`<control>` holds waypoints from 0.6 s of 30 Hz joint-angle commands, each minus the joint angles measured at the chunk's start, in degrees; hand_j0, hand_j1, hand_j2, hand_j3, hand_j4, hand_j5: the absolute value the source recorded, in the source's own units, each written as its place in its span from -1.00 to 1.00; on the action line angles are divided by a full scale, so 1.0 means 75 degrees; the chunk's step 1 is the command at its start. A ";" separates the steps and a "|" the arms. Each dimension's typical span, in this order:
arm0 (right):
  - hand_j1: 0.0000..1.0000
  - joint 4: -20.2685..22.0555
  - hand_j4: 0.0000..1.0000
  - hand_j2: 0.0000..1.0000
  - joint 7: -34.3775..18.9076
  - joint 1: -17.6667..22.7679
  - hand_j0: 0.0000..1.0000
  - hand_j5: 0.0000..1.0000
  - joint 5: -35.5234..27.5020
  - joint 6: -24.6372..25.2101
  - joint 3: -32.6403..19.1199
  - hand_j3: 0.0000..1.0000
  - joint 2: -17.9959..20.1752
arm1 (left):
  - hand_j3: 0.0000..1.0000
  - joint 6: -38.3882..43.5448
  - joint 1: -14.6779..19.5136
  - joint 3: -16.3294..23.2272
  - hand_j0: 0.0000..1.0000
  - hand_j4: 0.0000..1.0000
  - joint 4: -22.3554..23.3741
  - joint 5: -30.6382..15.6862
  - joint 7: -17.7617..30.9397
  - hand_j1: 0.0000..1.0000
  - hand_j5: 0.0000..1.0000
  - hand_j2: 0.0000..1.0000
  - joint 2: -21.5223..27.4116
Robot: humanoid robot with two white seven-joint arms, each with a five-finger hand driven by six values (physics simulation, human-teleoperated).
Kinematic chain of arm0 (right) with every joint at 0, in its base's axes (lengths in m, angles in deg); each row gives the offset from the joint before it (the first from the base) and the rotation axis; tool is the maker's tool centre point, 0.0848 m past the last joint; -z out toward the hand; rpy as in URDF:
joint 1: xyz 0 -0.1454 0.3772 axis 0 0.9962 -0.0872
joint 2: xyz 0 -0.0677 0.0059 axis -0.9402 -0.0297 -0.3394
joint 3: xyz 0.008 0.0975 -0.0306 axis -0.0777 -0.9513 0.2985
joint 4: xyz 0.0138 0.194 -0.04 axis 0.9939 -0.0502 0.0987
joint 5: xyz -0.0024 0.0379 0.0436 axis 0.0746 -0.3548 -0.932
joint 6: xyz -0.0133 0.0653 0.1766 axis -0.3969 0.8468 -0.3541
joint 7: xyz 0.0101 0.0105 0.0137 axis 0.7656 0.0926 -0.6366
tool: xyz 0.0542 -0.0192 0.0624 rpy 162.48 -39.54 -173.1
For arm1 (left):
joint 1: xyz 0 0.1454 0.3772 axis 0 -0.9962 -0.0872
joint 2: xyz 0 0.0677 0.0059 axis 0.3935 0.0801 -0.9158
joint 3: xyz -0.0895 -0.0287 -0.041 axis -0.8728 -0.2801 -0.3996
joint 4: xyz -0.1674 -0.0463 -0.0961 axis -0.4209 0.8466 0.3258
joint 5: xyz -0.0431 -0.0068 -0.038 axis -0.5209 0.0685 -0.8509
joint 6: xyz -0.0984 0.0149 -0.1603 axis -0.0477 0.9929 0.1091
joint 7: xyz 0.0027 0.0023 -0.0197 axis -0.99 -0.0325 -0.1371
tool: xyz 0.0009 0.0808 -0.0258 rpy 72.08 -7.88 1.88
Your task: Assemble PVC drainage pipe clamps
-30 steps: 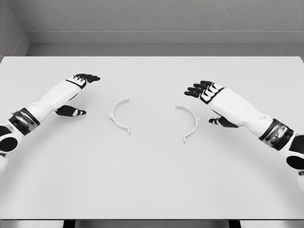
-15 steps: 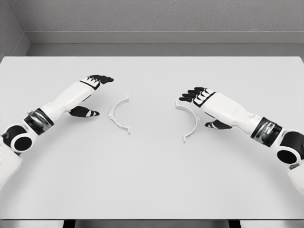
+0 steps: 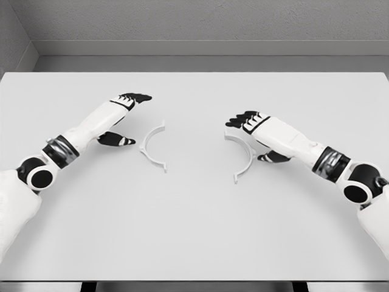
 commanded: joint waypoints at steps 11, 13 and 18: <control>1.00 -0.0259 1.00 1.00 0.0004 -0.0105 1.00 1.00 0.0006 0.0009 0.0146 1.00 -0.0133 | 1.00 0.0002 0.0000 0.0006 1.00 1.00 0.0134 -0.0050 0.0003 1.00 1.00 1.00 -0.0190; 1.00 -0.0271 1.00 1.00 0.0015 -0.0106 1.00 1.00 0.0006 0.0009 0.0181 1.00 -0.0133 | 1.00 0.0002 0.0000 0.0006 1.00 1.00 0.0123 -0.0050 0.0003 1.00 1.00 1.00 -0.0214; 1.00 -0.0364 1.00 1.00 0.0004 -0.0188 1.00 1.00 0.0018 0.0009 0.0228 1.00 -0.0262 | 1.00 0.0002 0.0000 0.0006 1.00 1.00 0.0123 -0.0050 0.0014 1.00 1.00 1.00 -0.0284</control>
